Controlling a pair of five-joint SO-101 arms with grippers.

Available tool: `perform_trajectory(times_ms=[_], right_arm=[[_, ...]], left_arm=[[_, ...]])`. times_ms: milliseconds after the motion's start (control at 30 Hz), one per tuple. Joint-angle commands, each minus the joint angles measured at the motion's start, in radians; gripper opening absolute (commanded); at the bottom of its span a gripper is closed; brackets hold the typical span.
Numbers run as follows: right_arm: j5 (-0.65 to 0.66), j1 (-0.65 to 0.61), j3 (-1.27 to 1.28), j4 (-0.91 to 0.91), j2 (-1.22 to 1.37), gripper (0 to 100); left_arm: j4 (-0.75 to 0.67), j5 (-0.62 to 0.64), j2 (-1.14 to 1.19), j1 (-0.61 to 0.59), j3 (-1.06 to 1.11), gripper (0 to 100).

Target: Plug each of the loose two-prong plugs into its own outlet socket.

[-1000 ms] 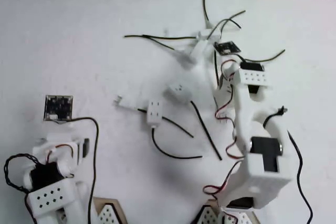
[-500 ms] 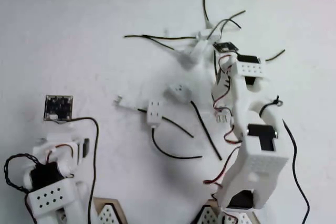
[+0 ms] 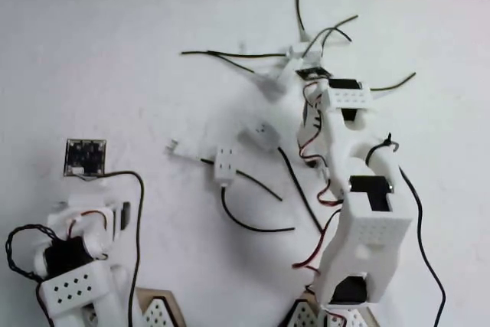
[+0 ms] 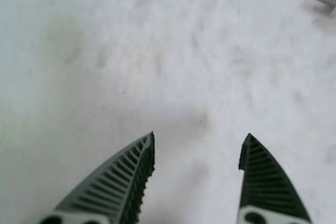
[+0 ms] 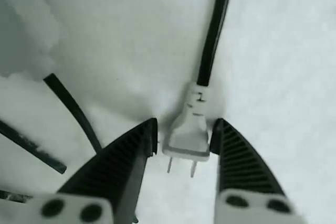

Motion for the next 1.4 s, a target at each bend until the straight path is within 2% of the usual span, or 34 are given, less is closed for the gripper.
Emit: perform_trajectory(times_ms=[0, 200, 400, 533, 733, 1367], right_arm=[[-0.006, -0.012, -0.021, 0.027, -0.007, 7.2], [-0.006, -0.013, -0.103, 0.096, -0.007, 2.5], [-0.006, -0.015, -0.270, 0.302, -0.008, 17.6], [-0.003, -0.051, -0.324, 0.354, -0.008, 15.1], [-0.006, -0.094, -0.322, 0.357, 0.001, 13.9], [0.074, 0.042, -0.052, 0.133, 0.004, 13.8]], left_arm=[[-0.020, 0.005, -0.013, 0.012, -0.005, 26], [-0.020, 0.005, -0.013, 0.012, -0.005, 26], [-0.020, 0.005, -0.013, 0.012, -0.005, 26], [-0.020, 0.005, -0.013, 0.012, -0.005, 26], [-0.020, 0.005, -0.013, 0.012, -0.005, 26], [-0.020, 0.005, -0.013, 0.012, -0.005, 26]])
